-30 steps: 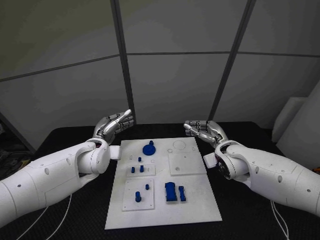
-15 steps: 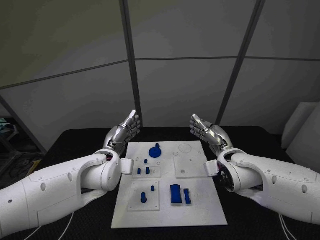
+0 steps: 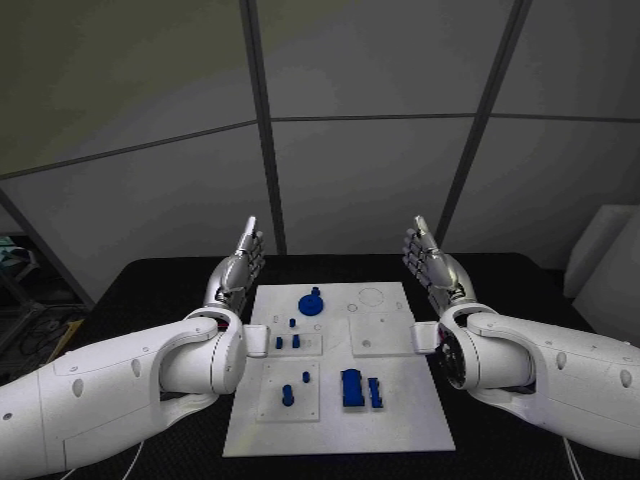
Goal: Assemble the parts on the task board
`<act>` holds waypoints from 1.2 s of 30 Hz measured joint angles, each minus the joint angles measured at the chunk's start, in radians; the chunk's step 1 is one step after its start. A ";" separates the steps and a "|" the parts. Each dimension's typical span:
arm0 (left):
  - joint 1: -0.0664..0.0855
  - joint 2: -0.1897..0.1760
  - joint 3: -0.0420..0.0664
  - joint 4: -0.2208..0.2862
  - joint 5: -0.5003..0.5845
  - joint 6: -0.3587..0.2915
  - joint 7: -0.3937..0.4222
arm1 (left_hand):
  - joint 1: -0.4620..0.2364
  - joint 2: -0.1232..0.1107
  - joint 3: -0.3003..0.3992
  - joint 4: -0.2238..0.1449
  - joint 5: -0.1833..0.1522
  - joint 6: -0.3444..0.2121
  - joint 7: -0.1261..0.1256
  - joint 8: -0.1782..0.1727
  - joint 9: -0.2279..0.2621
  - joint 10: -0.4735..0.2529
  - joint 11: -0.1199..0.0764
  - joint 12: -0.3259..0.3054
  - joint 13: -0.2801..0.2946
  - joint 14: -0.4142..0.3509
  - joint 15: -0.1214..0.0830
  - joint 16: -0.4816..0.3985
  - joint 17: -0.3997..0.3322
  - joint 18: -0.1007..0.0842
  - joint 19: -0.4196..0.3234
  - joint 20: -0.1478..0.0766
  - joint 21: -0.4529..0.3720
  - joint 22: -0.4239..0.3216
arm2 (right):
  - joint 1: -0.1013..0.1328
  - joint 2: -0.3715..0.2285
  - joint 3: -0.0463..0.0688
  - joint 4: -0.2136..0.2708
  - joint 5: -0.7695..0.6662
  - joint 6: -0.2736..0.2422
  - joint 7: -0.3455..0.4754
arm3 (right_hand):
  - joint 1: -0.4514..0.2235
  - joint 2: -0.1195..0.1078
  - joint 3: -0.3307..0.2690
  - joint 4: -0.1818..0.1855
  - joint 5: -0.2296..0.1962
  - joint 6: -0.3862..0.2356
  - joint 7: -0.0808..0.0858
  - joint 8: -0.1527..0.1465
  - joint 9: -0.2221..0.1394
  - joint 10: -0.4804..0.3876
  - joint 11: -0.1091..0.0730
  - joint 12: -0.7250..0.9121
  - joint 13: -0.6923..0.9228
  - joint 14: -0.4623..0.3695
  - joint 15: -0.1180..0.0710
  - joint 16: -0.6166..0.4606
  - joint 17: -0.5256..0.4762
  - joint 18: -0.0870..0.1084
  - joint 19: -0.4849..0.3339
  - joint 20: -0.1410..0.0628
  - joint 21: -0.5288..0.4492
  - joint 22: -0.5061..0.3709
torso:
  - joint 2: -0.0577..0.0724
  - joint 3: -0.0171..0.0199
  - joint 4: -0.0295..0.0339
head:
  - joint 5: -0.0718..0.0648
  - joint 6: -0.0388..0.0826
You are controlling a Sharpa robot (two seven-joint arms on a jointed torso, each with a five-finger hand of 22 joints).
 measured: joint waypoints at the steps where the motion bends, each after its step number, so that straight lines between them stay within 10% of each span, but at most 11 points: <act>1: 0.000 0.000 0.000 0.000 0.000 -0.003 0.000 | -0.012 0.000 -0.006 0.000 0.000 -0.008 0.000 0.000 0.000 -0.009 -0.001 0.000 0.000 -0.008 0.000 0.000 0.000 0.000 -0.004 -0.004 0.000 -0.011 | 0.000 0.000 0.000 0.000 0.003 -0.002 0.001 | -0.014 0.000 0.001 -0.001 -0.001 -0.009 0.000 0.000 0.000 -0.009 -0.001 0.000 0.000 -0.009 -0.001 0.000 -0.001 0.000 -0.007 -0.003 0.000 0.000 | 0.000 0.0000 0.0000 | 0.000 0.000; 17: 0.000 0.000 0.000 0.000 0.000 -0.023 0.002 | -0.138 -0.003 -0.029 -0.001 -0.004 -0.107 0.000 0.000 0.000 -0.112 -0.004 0.000 0.000 -0.099 0.000 0.000 0.000 0.000 -0.104 -0.017 0.000 -0.078 | 0.000 0.000 0.000 0.000 0.021 -0.018 0.010 | -0.170 -0.001 0.001 -0.006 -0.004 -0.108 -0.004 0.000 0.000 -0.119 -0.002 0.000 0.000 -0.117 -0.002 0.000 -0.003 -0.015 -0.093 -0.011 -0.001 -0.004 | 0.000 0.0000 0.0001 | 0.000 0.000; 21: 0.000 0.000 0.000 0.001 -0.001 -0.024 0.003 | -0.272 0.000 -0.032 0.002 -0.004 -0.217 -0.001 0.000 0.000 -0.219 -0.005 0.000 0.000 -0.204 -0.002 0.000 0.000 0.000 -0.142 -0.018 0.000 -0.082 | 0.000 0.000 0.000 0.000 0.022 -0.020 0.010 | -0.221 -0.001 0.001 -0.006 -0.004 -0.139 -0.003 0.000 0.000 -0.155 -0.001 0.000 0.000 -0.153 0.000 0.000 -0.003 -0.015 -0.142 -0.011 -0.001 -0.005 | 0.000 0.0000 0.0001 | 0.000 0.000; 26: 0.000 0.000 0.000 0.000 -0.001 -0.025 0.003 | -0.284 -0.001 -0.032 0.002 -0.004 -0.221 0.000 0.000 0.000 -0.225 -0.004 0.000 0.000 -0.204 -0.002 0.000 -0.001 0.000 -0.142 -0.018 0.000 -0.083 | 0.000 0.000 0.000 0.000 0.023 -0.021 0.011 | -0.343 -0.001 0.001 -0.006 -0.004 -0.221 -0.003 0.000 0.000 -0.244 -0.002 0.000 -0.001 -0.244 -0.001 0.000 -0.003 -0.015 -0.197 -0.011 -0.001 -0.005 | 0.000 0.0000 0.0001 | 0.000 0.000; 36: 0.000 0.000 0.000 0.000 -0.001 -0.026 0.003 | -0.284 -0.001 -0.032 0.002 -0.004 -0.221 0.000 0.000 0.000 -0.225 -0.004 0.000 0.001 -0.204 -0.002 0.000 -0.001 0.000 -0.142 -0.018 0.000 -0.083 | 0.000 0.000 0.000 0.000 0.024 -0.021 0.011 | -0.346 0.000 0.001 -0.006 -0.004 -0.221 -0.003 0.000 0.000 -0.244 -0.002 0.000 0.000 -0.244 -0.001 0.000 -0.003 -0.015 -0.197 -0.012 -0.001 -0.005 | 0.000 0.0000 0.0001 | 0.000 0.000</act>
